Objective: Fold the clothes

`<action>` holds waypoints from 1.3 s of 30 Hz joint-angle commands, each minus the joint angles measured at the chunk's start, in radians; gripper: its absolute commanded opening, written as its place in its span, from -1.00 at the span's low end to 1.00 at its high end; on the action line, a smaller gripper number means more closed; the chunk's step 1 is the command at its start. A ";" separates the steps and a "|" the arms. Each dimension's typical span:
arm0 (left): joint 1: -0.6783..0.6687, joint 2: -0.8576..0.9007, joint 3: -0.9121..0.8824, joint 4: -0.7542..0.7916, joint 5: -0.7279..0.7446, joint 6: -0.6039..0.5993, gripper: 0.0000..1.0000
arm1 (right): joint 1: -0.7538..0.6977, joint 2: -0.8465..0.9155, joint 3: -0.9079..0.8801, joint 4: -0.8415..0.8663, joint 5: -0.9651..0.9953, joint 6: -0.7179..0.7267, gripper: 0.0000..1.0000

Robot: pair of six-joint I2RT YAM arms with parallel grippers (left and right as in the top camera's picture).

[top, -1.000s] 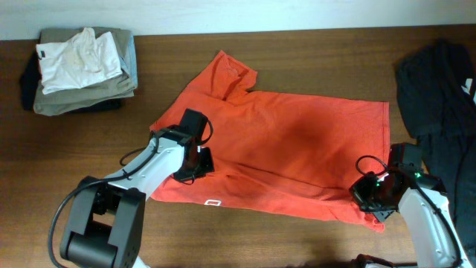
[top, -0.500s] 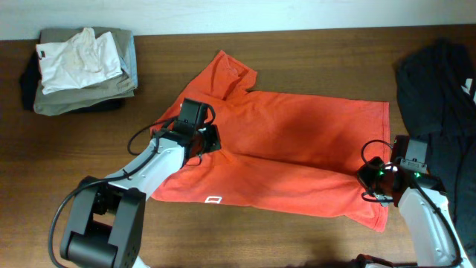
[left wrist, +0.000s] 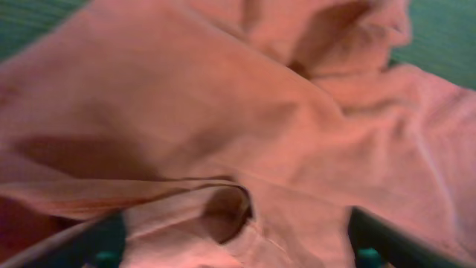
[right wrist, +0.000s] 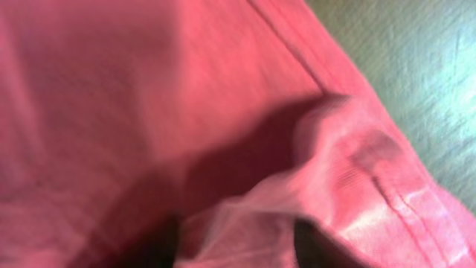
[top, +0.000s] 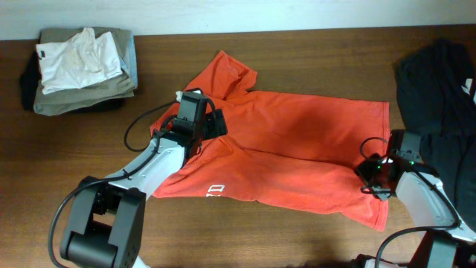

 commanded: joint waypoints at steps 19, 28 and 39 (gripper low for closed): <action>0.122 0.062 0.006 -0.493 0.112 0.083 -0.83 | -0.003 0.050 0.038 -0.318 -0.179 -0.185 -0.92; 0.283 0.195 0.006 -0.492 0.112 0.045 -0.99 | -0.006 0.303 0.040 -0.176 -0.157 -0.198 -0.92; 0.520 0.190 0.142 -0.659 0.105 0.041 -0.99 | -0.006 0.311 0.338 -0.323 -0.054 -0.274 -0.92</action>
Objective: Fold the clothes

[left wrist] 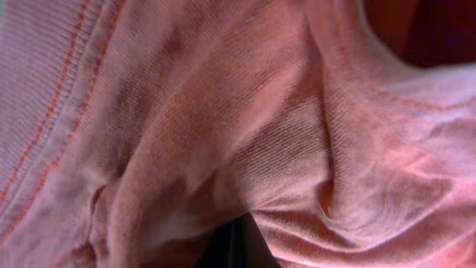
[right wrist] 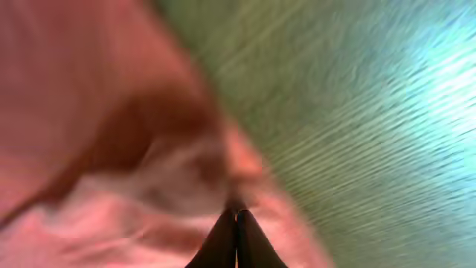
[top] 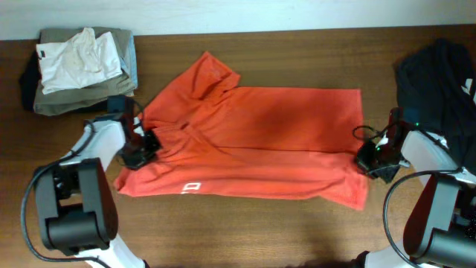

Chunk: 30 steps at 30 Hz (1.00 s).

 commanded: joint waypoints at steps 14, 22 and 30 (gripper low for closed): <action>-0.016 -0.057 0.032 -0.075 -0.132 -0.013 -0.99 | 0.177 0.044 0.016 -0.045 -0.093 -0.117 -0.92; -0.015 -0.057 0.032 -0.067 -0.210 -0.014 -0.98 | 0.124 0.172 0.016 -0.010 0.093 -0.014 -0.92; -0.014 -0.072 0.057 -0.094 -0.232 -0.080 -0.99 | 0.066 0.163 0.198 -0.192 0.230 0.044 -0.93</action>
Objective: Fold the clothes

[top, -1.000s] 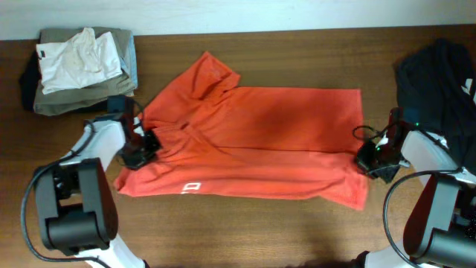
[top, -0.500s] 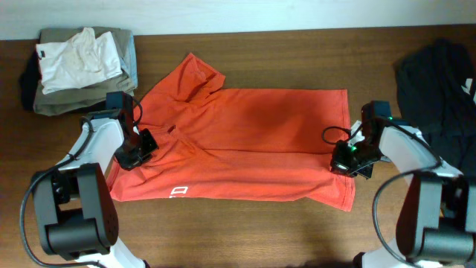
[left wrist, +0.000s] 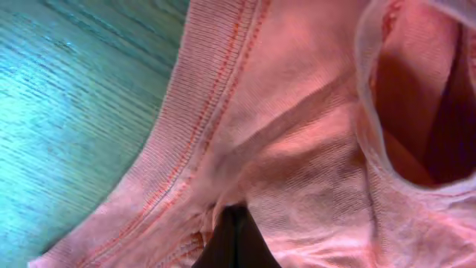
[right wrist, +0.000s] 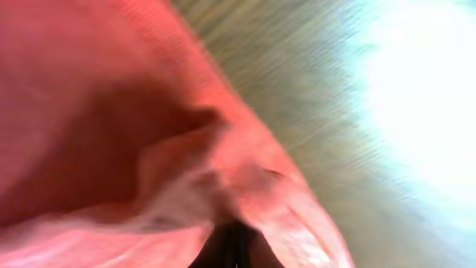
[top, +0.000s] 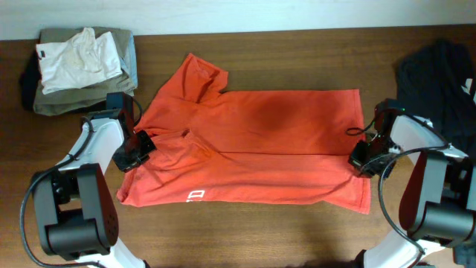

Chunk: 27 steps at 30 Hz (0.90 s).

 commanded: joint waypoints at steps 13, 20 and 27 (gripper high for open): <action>-0.108 -0.242 0.176 0.232 0.393 0.064 0.98 | -0.003 -0.208 0.351 -0.179 -0.245 -0.193 0.97; -0.360 -0.069 0.191 0.691 0.136 0.319 0.98 | -0.003 -0.196 0.348 -0.232 -0.256 -0.248 0.98; -0.409 0.254 0.239 1.020 0.048 0.329 0.98 | 0.004 -0.194 0.340 -0.257 -0.245 -0.263 0.98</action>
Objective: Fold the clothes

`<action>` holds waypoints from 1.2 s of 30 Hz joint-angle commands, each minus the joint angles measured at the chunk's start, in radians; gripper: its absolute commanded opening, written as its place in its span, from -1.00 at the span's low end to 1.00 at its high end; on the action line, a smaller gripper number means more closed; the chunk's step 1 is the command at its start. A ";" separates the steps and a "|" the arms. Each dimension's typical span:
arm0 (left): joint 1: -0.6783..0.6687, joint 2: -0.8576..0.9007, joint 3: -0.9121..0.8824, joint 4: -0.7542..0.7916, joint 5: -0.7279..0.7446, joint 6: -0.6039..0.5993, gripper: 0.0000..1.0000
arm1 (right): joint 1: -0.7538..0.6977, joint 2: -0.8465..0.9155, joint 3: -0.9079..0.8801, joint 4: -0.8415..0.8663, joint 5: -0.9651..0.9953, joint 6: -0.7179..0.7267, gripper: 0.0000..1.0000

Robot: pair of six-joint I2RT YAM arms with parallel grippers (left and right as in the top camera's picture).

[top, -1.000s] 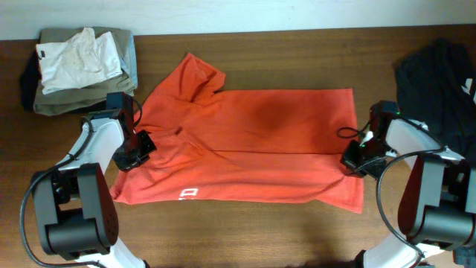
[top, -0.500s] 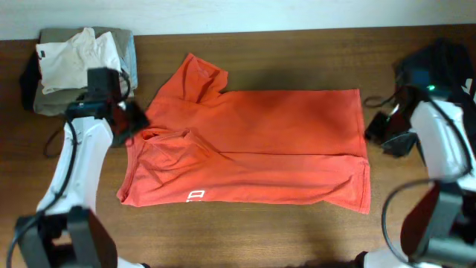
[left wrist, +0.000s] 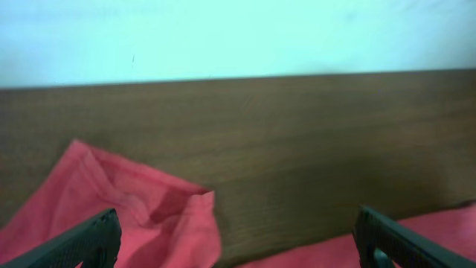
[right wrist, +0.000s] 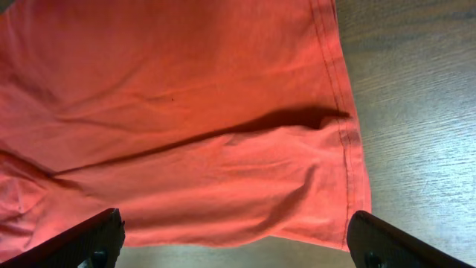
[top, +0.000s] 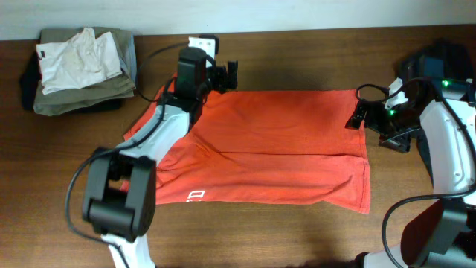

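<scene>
An orange T-shirt lies spread nearly flat across the middle of the table, with a small white logo near its front left hem. My left gripper hovers open over the bare wood just past the shirt's far left edge. In the left wrist view the gripper holds nothing, and a bunched orange sleeve lies below it. My right gripper stands open by the shirt's right hem. The right wrist view shows it raised above the shirt, empty.
A stack of folded clothes with a white garment on top sits at the far left corner. A dark heap of clothing lies at the far right, behind my right arm. The wall runs along the table's far edge.
Both grippers have let go of the shirt and opened. The left one has moved from the shirt's left side to its far edge; the right one has risen beside the right hem.
At first the shirt lay skewed and rumpled, my left gripper open over its collar area and the right at the lower right hem. Then both were shut on its left and right sides and the shirt lay straighter. Now it lies flat and released.
</scene>
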 commanded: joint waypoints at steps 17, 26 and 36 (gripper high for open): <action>0.003 0.323 0.167 -0.031 -0.081 0.122 -0.57 | 0.142 0.018 -0.011 0.023 0.096 -0.018 0.97; 0.003 0.290 0.200 -0.039 -0.081 0.129 -1.00 | 0.140 0.018 -0.011 0.164 0.202 0.049 0.98; 0.003 0.153 0.200 -0.211 -0.081 0.129 -1.00 | 0.140 0.186 -0.008 0.565 0.205 -0.013 0.97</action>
